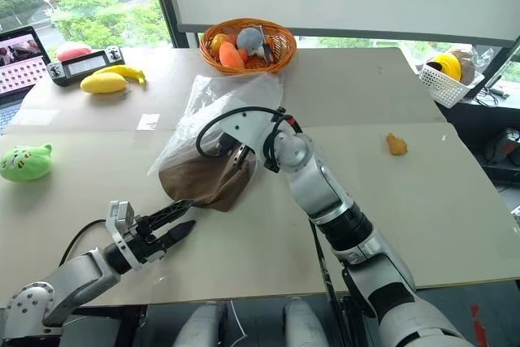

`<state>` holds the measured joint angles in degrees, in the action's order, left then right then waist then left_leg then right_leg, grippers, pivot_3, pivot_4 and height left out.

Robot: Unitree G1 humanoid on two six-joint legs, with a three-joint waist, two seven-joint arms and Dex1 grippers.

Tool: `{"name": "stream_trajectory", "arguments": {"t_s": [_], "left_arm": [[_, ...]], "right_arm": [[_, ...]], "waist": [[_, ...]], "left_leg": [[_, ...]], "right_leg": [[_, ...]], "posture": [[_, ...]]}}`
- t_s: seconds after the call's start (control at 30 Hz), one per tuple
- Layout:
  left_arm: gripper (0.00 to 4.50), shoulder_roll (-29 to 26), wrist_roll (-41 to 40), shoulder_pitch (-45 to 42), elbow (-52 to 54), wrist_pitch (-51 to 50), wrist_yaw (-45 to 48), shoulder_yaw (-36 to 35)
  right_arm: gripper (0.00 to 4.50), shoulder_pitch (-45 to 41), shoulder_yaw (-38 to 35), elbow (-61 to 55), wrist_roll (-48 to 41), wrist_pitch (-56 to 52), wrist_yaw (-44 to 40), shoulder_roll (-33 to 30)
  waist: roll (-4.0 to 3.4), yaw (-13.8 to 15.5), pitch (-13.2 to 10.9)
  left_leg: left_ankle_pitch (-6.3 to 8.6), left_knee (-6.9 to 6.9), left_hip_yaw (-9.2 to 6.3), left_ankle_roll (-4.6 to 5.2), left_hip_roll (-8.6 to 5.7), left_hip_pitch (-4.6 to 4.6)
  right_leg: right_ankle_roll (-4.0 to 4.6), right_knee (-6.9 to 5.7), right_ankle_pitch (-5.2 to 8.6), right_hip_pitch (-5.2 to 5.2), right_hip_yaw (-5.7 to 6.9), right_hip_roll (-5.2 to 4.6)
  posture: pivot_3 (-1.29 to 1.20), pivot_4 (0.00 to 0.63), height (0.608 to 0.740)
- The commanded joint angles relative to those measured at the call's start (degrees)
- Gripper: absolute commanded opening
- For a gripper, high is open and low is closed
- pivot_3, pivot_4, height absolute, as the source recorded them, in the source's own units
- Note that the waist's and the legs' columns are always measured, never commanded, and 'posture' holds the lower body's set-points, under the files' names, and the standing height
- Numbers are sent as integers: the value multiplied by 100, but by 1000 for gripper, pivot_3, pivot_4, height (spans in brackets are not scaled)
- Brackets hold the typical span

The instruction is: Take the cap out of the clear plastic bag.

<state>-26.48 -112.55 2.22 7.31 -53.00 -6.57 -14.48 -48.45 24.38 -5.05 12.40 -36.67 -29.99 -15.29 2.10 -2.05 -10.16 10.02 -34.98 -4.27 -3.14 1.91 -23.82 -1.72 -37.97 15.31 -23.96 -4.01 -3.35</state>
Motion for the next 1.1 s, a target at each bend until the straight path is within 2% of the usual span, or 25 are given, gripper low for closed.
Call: {"name": "stream_trajectory", "arguments": {"t_s": [0.03, 0.27, 0.33, 0.5, 0.9, 0.93, 1.0, 1.03, 1.07, 1.1], "left_arm": [[4480, 397, 98, -274, -300, 302, -305, 239], [4480, 917, 256, -702, -708, 423, -494, 295], [4480, 918, 154, -637, -616, 359, -545, 274], [4480, 921, -17, -590, -432, 354, -675, 227], [4480, 1633, -45, -666, 337, 682, -1540, 149], [4059, 1682, -45, -683, 378, 704, -1601, 146], [3488, 1779, -45, -722, 471, 749, -1710, 145], [3018, 1821, -45, -744, 516, 755, -1736, 140], [2803, 1778, -45, -766, 558, 748, -1864, 194], [2803, 1762, -45, -784, 575, 748, -1974, 230]], "right_arm": [[0, -121, -82, -245, 83, 77, -17, -22], [0, -79, -87, -284, 117, 35, -20, -40], [0, -71, -112, -308, 123, 9, -14, -59], [0, -64, -122, -309, 124, 6, -7, -72], [0, -66, -147, -312, 88, 4, 8, -6], [0, -59, -145, -322, 87, -2, 6, -5], [0, -38, -136, -344, 93, -11, 5, -6], [0, -34, -137, -344, 93, -10, 3, -10], [0, -31, -139, -346, 93, -17, 2, -12], [0, -30, -139, -349, 93, -25, 1, -14]], "waist": [[0, 45, 1], [-12, 145, 7], [-15, 145, 9], [-15, 136, 9], [-14, 122, 9], [-14, 121, 9], [-14, 121, 8], [-13, 121, 8], [-12, 120, 8], [-12, 121, 7]], "left_leg": [[0, -3, -1, 0, -1, 1], [-1, -8, -8, 0, -5, 32], [-1, -3, -8, 0, -6, 64], [-1, -3, -8, -1, -5, 63], [0, 2, -11, -1, -6, 48], [0, 2, -11, -1, -6, 49], [0, 1, -11, -1, -6, 47], [0, 1, -11, -1, -7, 46], [0, 1, -11, -1, -6, 46], [0, 2, -11, -1, -6, 44]], "right_leg": [[0, 1, 0, 4, 1, 0], [-3, 3, 0, 43, 6, 1], [-8, 16, 3, 79, 8, 0], [-14, 33, 6, 86, 8, 0], [-16, 47, 2, 80, 9, -2], [-16, 47, 2, 80, 9, -2], [-16, 49, 2, 80, 9, -2], [-16, 50, 2, 80, 9, -2], [-16, 50, 2, 80, 9, -2], [-16, 51, 2, 79, 9, -2]], "posture": [[0, 150, 735], [0, 150, 735], [0, 150, 735], [0, 150, 735], [0, 150, 735], [0, 150, 735], [0, 150, 735], [0, 150, 735], [0, 150, 735], [0, 150, 735]]}}
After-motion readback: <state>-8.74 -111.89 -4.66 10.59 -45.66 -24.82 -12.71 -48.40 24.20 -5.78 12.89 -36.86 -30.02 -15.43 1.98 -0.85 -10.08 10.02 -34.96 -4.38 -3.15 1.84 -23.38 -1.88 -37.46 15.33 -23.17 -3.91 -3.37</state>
